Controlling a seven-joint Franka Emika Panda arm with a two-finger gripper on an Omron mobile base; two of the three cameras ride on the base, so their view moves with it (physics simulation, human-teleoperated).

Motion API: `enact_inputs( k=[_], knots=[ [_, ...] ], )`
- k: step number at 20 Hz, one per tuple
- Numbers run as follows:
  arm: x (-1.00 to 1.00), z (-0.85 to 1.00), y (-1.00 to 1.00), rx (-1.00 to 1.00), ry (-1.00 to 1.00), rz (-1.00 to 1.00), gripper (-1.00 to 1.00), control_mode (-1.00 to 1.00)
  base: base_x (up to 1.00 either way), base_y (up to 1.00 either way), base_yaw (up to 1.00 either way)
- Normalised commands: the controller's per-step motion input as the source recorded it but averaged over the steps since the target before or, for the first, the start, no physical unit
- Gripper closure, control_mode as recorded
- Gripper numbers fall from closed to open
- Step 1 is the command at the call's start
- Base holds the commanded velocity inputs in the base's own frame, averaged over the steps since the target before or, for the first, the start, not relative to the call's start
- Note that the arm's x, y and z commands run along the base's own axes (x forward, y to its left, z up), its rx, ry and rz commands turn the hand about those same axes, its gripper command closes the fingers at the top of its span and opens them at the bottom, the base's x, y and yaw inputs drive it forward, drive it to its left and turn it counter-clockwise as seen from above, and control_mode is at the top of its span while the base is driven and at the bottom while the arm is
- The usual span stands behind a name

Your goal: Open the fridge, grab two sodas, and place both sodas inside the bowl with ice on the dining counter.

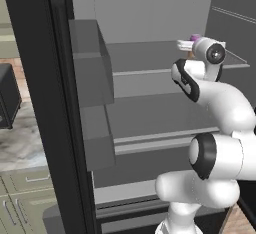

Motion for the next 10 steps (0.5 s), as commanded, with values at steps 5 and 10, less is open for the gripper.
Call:
enact_inputs(
  k=[5, 10],
  knots=[
    [-0.59, 0.00, 0.00, 0.00, -0.10, 0.00, 1.00, -1.00, 0.00, 0.00, 0.00],
    [-0.84, 0.00, 0.00, 0.00, -0.08, 0.00, 1.00, -1.00, 0.00, 0.00, 0.00]
  ],
)
